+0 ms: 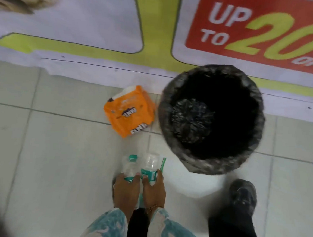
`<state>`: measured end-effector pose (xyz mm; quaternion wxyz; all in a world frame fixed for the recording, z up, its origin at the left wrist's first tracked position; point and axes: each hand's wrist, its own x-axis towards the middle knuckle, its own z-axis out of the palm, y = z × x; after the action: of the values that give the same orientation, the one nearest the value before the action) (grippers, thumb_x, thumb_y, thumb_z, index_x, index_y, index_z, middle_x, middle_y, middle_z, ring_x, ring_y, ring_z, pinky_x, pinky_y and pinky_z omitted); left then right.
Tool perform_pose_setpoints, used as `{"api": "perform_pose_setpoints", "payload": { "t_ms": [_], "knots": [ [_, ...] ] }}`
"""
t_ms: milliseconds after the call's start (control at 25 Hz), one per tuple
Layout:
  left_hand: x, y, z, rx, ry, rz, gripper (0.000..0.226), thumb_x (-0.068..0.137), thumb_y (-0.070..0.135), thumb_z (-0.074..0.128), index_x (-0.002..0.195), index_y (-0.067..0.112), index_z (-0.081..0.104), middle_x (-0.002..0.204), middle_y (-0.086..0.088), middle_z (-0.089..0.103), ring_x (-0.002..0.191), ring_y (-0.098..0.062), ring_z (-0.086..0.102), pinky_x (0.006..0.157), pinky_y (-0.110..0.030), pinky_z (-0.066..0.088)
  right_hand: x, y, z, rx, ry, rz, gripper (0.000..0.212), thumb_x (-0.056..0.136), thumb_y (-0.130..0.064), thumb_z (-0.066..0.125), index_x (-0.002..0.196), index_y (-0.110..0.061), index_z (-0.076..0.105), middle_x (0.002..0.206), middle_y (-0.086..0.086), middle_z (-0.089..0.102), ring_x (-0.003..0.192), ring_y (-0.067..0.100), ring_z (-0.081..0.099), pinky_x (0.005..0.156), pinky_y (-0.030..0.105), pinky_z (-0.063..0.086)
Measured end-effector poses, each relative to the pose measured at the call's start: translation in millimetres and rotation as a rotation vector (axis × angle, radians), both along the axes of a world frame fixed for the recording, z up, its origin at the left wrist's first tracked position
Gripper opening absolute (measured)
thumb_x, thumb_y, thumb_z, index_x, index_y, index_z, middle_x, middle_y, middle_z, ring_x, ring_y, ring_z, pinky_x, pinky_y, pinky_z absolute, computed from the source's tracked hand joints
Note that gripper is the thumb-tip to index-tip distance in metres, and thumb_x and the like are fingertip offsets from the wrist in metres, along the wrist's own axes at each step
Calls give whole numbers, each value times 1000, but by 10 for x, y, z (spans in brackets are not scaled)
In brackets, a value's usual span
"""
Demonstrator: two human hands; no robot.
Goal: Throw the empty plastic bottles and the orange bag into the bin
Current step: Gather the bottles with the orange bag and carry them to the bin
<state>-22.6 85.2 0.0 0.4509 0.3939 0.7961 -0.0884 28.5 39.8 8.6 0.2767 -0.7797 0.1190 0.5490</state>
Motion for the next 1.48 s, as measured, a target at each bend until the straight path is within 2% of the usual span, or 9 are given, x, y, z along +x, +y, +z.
{"api": "perform_pose_setpoints", "payload": {
  "t_ms": [200, 480, 680, 760, 920, 1040, 1200, 1320, 1480],
  "knots": [
    [-183, 1033, -237, 82, -81, 65, 59, 82, 45, 62, 126, 8, 51, 121, -15, 64, 111, -34, 59, 97, -42, 47, -48, 1155, -176, 139, -170, 123, 49, 90, -26, 56, 137, -24, 40, 127, 12, 59, 114, 31, 57, 95, 35, 44],
    [318, 1930, -830, 58, -269, -17, 75, 64, 64, 53, 120, 14, 58, 114, -10, 68, 103, -32, 63, 91, -42, 50, 516, 2050, -867, 217, -413, 253, 48, 85, -24, 58, 131, -24, 45, 100, 2, 62, 97, 29, 62, 78, 30, 45],
    [356, 2223, -1234, -62, -246, -143, 83, 80, 60, 39, 147, 12, 25, 147, -13, 43, 131, -35, 43, 110, -52, 32, 712, 2338, -1451, 167, -369, 434, 77, 76, -17, 50, 144, -39, 20, 124, -5, 58, 98, 23, 61, 86, 38, 53],
    [250, 2255, -1322, -58, -194, -193, 75, 88, 58, 34, 148, 14, 23, 155, -10, 31, 139, -34, 31, 113, -52, 26, 682, 2375, -1562, 153, -396, 556, 64, 79, -20, 49, 140, -27, 31, 129, -4, 56, 103, 21, 60, 88, 39, 52],
    [250, 2281, -1333, 27, -39, -374, 70, 94, 55, 29, 151, 20, 10, 162, -10, 5, 147, -34, 5, 117, -51, 12, 639, 2403, -1658, 35, -627, 925, 61, 92, -38, 44, 145, -21, 21, 155, 10, 22, 140, 33, 24, 110, 55, 30],
    [377, 2316, -1407, 81, -36, -389, 70, 93, 55, 33, 152, 25, 8, 162, -9, -3, 147, -36, 0, 116, -53, 14, 723, 2481, -1696, 27, -684, 937, 67, 95, -41, 40, 149, -21, 7, 160, 9, 4, 146, 33, 3, 116, 56, 13],
    [491, 2303, -1546, 94, -51, -323, 72, 90, 56, 41, 151, 30, 11, 161, -10, -10, 146, -38, -1, 114, -54, 19, 857, 2558, -1833, -26, -678, 910, 73, 92, -48, 41, 149, -24, 3, 160, 9, -4, 146, 33, -4, 116, 57, 10],
    [499, 2282, -1627, 173, -68, -326, 75, 88, 50, 52, 150, 27, 16, 160, -16, -11, 144, -44, 6, 110, -56, 26, 949, 2603, -1973, -58, -608, 846, 76, 89, -55, 43, 149, -29, 4, 159, 12, 5, 143, 37, 14, 113, 57, 22],
    [388, 2333, -1705, 160, -101, -258, 75, 85, 35, 64, 148, 25, 24, 159, -19, -3, 139, -47, 20, 110, -53, 27, 868, 2628, -1985, 17, -453, 676, 81, 81, -57, 45, 147, -30, 6, 132, 12, 55, 114, 37, 57, 101, 53, 42]
  ]
}}
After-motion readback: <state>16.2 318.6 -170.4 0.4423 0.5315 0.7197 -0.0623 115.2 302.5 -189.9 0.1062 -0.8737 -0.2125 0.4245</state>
